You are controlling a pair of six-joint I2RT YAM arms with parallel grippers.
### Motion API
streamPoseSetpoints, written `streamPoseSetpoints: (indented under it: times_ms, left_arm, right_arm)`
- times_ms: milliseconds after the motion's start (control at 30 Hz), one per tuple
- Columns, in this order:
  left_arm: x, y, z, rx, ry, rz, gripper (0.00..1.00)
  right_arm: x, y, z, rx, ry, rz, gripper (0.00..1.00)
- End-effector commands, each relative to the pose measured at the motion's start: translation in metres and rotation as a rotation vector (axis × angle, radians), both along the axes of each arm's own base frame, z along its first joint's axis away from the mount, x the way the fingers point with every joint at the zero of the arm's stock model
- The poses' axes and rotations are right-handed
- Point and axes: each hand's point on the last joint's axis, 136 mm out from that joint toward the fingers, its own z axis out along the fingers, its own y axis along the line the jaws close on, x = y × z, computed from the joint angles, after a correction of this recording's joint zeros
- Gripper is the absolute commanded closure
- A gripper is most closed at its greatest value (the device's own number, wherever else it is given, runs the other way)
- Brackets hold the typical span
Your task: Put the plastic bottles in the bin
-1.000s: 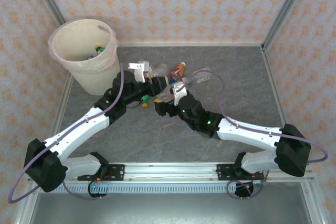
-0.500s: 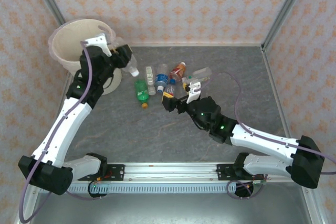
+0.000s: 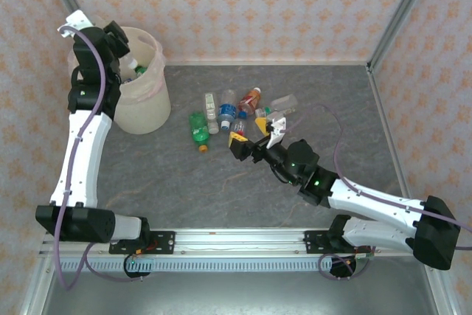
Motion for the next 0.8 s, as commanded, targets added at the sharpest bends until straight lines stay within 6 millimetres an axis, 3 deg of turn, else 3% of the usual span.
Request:
streamPoseSetpoints:
  times_ms: [0, 167, 333, 433, 533, 767]
  left_arm:
    - [0.005, 0.03, 0.012, 0.04, -0.022, 0.116, 0.43]
    - [0.033, 0.055, -0.013, 0.034, 0.074, 0.156, 0.42]
    - [0.045, 0.061, -0.036, 0.024, 0.148, 0.142, 0.38]
    - [0.045, 0.06, -0.042, 0.018, 0.174, 0.133, 0.23]
    - [0.041, 0.06, -0.042, 0.009, 0.187, 0.136, 0.01]
    - [0.032, 0.043, -0.043, -0.042, 0.189, 0.061, 0.01]
  right_arm:
    - [-0.003, -0.005, 0.014, 0.051, -0.029, 0.006, 0.0]
    - [-0.004, -0.007, 0.013, 0.049, -0.03, 0.003, 0.0]
    - [-0.004, -0.007, 0.013, 0.049, -0.028, 0.005, 0.0]
    - [-0.004, -0.007, 0.011, 0.048, -0.024, 0.004, 0.0]
    - [-0.006, -0.006, 0.012, 0.048, -0.023, 0.017, 0.0]
    - [-0.005, -0.009, 0.014, 0.058, -0.024, 0.005, 0.0]
